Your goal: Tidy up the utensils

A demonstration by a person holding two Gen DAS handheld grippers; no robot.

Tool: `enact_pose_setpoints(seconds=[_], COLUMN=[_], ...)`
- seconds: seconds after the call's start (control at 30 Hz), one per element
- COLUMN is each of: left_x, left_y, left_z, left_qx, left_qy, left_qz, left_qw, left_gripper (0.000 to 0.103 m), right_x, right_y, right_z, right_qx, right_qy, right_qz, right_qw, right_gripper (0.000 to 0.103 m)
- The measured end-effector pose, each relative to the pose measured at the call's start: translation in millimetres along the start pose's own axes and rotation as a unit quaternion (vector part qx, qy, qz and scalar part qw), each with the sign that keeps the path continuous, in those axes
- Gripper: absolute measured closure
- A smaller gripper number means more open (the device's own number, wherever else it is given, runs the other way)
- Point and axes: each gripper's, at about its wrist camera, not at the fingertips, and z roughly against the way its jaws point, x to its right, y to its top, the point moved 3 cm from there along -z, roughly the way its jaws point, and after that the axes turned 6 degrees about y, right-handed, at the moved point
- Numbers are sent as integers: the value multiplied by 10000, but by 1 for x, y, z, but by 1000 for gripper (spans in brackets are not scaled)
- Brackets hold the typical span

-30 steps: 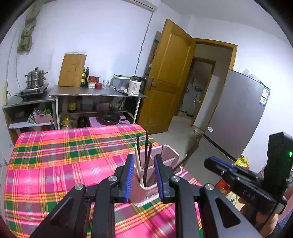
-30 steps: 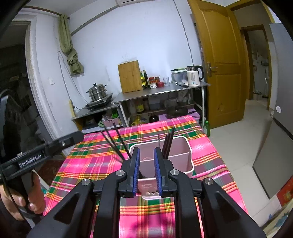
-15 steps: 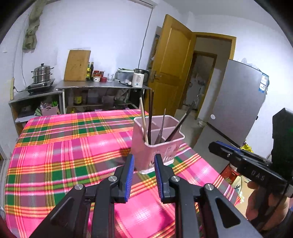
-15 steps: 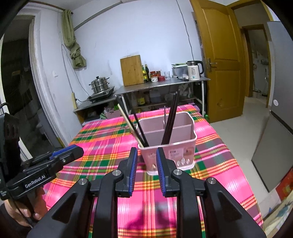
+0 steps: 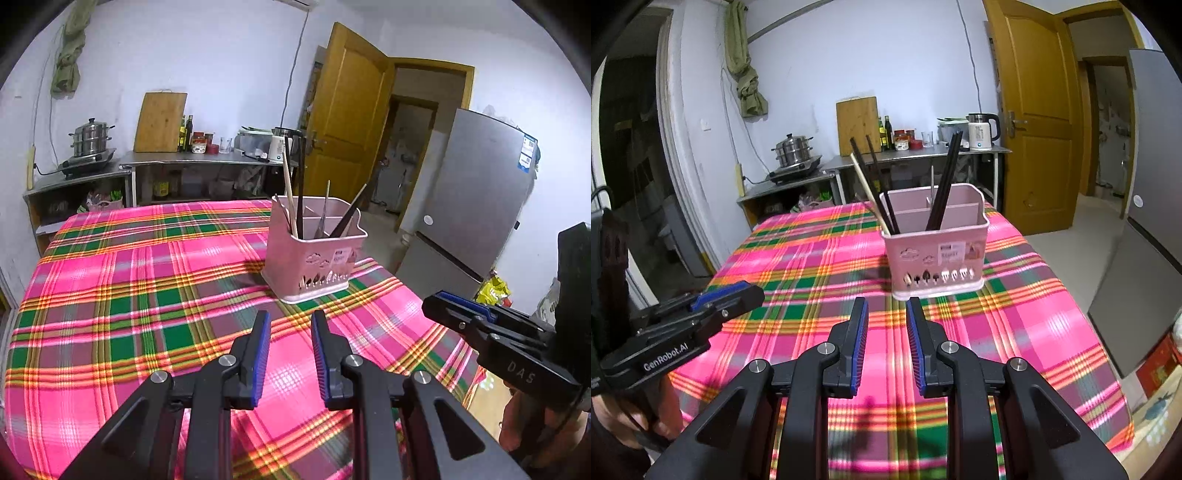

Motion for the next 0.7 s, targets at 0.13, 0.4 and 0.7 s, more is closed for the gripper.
enact_pose_setpoints(seconds=[0.13,0.4,0.7], left_x=[1,10,10], left_y=[-13,-24,-26], left_z=[9,18,18], left_qx=[-39,-20,-38], left_qy=[-16,-65,-27], left_qz=[32,-103,-115], left_qw=[10000,9999,9999], left_gripper=[81,81,81], right_x=[-4,-7,-5], right_y=[-15,-33,-31], right_z=[6,10,13], right_qx=[-61,-167,-101], right_qy=[-32,-43,-107], right_qz=[-5,-38,-56], right_qw=[10000,9998,9999], right_gripper=[81,81,81])
